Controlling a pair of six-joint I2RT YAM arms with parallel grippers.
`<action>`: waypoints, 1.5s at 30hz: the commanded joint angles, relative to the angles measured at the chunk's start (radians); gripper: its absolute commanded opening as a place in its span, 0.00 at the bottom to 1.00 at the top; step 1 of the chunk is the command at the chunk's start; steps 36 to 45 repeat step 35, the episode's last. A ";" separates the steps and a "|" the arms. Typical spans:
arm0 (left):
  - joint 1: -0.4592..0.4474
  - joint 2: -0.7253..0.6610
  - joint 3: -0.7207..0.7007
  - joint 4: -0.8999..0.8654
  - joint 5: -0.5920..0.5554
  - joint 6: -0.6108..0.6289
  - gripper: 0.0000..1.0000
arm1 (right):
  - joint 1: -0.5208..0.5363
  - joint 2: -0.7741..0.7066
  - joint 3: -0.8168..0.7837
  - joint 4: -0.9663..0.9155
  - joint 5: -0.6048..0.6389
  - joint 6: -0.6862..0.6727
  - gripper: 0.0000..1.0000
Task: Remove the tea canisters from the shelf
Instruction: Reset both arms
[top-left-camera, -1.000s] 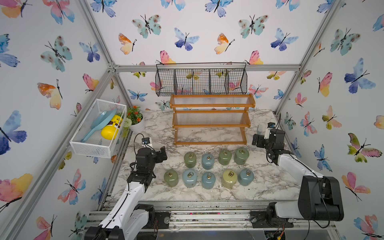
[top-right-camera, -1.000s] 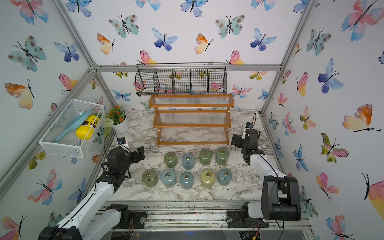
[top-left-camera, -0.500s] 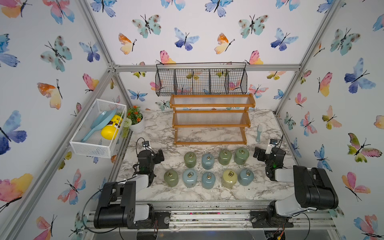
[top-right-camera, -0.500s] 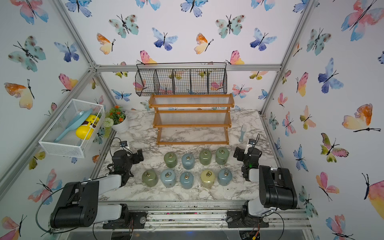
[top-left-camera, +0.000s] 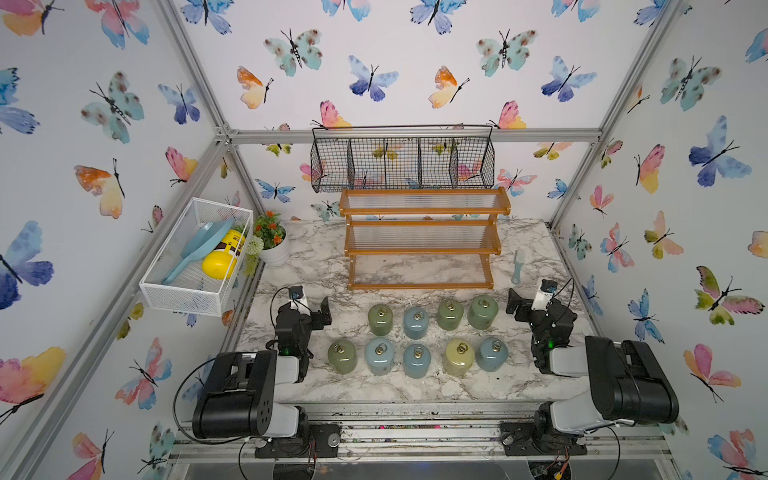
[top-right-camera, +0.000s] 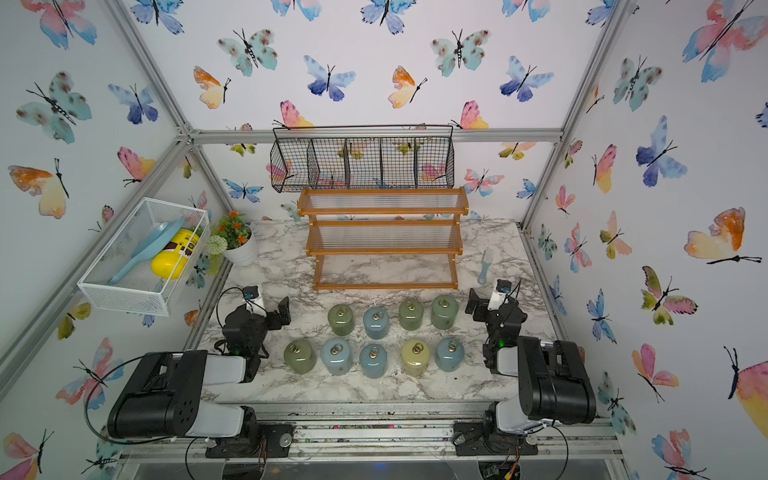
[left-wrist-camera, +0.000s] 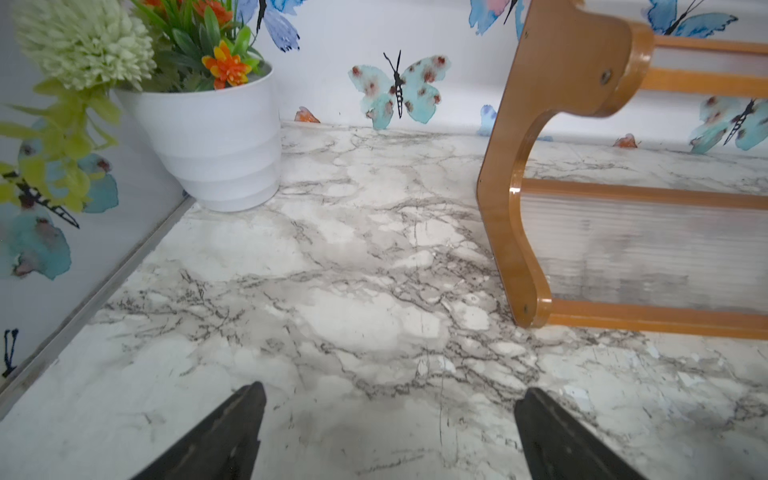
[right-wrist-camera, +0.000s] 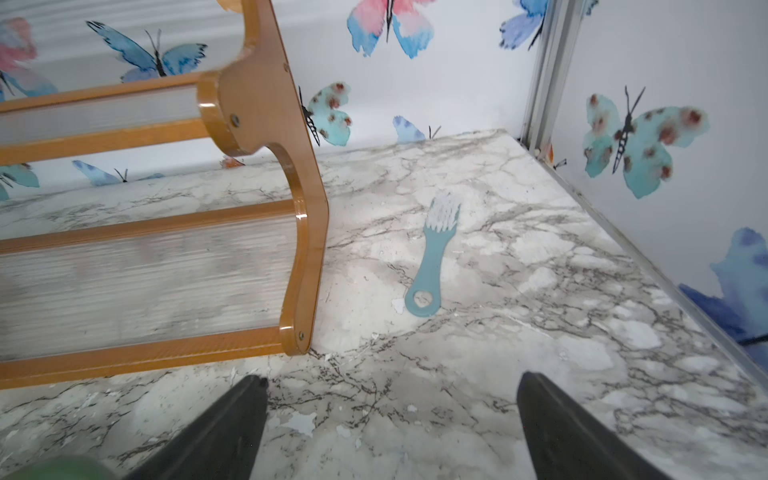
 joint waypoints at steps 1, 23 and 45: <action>-0.006 -0.028 0.032 0.007 0.020 0.015 0.98 | 0.018 0.074 -0.042 0.213 -0.038 -0.027 1.00; -0.008 -0.025 0.026 0.033 0.016 0.017 0.98 | 0.025 0.043 0.026 0.022 -0.088 -0.067 1.00; -0.013 -0.022 0.032 0.025 0.009 0.020 0.98 | 0.025 0.045 0.035 0.008 -0.103 -0.075 1.00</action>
